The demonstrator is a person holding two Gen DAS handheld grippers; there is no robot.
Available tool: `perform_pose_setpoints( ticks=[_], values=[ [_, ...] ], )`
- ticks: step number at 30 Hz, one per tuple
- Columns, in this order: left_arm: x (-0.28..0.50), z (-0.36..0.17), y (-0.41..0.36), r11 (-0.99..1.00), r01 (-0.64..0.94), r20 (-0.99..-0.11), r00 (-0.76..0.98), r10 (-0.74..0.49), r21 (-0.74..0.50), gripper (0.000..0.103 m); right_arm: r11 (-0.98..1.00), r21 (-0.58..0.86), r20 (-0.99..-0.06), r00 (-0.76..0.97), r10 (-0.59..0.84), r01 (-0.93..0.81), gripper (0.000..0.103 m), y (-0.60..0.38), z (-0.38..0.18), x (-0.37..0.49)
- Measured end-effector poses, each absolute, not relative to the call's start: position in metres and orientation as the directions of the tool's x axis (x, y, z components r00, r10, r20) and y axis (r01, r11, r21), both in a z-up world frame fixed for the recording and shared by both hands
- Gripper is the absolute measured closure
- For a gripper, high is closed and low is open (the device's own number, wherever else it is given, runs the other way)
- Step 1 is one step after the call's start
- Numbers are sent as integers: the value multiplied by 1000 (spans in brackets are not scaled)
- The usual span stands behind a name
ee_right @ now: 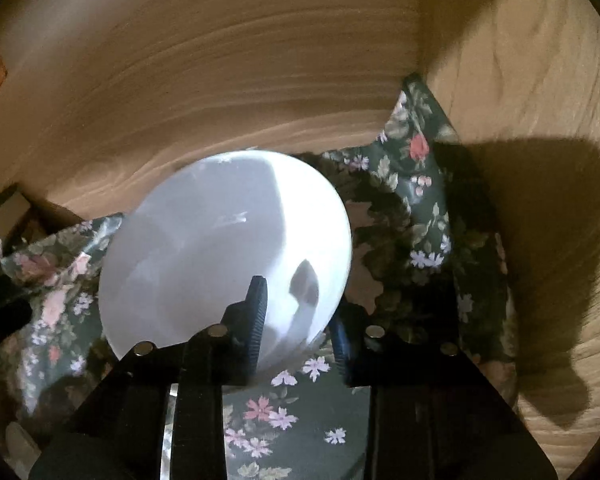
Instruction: Organize plates and bowls
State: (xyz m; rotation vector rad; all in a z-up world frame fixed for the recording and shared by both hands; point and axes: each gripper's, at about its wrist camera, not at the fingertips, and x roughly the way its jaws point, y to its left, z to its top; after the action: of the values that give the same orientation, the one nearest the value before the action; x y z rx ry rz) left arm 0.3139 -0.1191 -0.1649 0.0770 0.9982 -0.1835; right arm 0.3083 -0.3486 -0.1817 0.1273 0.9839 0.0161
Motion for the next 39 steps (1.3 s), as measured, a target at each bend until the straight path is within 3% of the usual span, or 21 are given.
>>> perform_pose_setpoints(
  ticks=[20, 32, 39],
  values=[
    [315, -183, -122, 980, 195, -877, 466, -116, -26, 25, 957, 178, -844, 465, 267, -228, 77, -272, -171, 247],
    [320, -198, -129, 974, 224, -903, 412, -123, -30, 47, 961, 223, -824, 495, 275, -163, 76, -302, -166, 267],
    [324, -211, -136, 967, 249, -915, 378, -143, -48, 68, 953, 256, -828, 472, 304, -164, 79, -301, -174, 277]
  ],
)
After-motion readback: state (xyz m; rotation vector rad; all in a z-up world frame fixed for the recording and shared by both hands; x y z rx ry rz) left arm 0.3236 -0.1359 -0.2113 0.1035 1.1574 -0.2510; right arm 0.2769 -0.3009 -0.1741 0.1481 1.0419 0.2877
